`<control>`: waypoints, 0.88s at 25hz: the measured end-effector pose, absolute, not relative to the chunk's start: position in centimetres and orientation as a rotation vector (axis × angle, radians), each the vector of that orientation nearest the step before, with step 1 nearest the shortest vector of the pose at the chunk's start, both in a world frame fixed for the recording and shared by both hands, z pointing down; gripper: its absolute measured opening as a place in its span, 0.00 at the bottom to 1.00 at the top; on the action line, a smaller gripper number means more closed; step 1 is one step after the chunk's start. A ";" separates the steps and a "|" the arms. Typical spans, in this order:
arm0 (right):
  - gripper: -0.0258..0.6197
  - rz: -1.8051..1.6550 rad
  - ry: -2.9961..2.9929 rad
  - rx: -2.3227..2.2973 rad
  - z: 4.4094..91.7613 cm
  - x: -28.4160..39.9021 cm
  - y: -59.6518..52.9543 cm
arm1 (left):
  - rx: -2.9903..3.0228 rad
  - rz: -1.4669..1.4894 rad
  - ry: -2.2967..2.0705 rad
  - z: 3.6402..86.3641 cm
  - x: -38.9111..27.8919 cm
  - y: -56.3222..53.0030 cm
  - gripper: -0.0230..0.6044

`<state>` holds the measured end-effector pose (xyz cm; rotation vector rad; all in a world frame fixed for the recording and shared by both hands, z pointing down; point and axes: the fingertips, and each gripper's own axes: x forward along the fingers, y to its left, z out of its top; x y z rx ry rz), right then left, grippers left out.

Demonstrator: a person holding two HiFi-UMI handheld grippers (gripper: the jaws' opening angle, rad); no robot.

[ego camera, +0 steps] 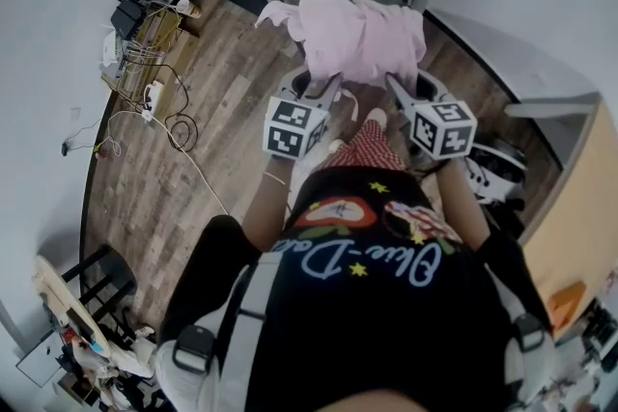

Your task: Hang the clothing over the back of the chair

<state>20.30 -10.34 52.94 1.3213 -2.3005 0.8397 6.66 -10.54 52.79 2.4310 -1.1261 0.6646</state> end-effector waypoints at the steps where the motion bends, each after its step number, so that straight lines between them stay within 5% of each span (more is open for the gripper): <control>1: 0.29 0.839 -2.298 1.326 53.0 20.4 -10.3 | 2.431 0.663 -1.132 52.9 6.6 -10.5 0.24; 22: 0.30 0.823 -2.281 1.447 52.0 22.1 -7.9 | 2.411 0.654 -1.203 52.3 4.8 -8.0 0.24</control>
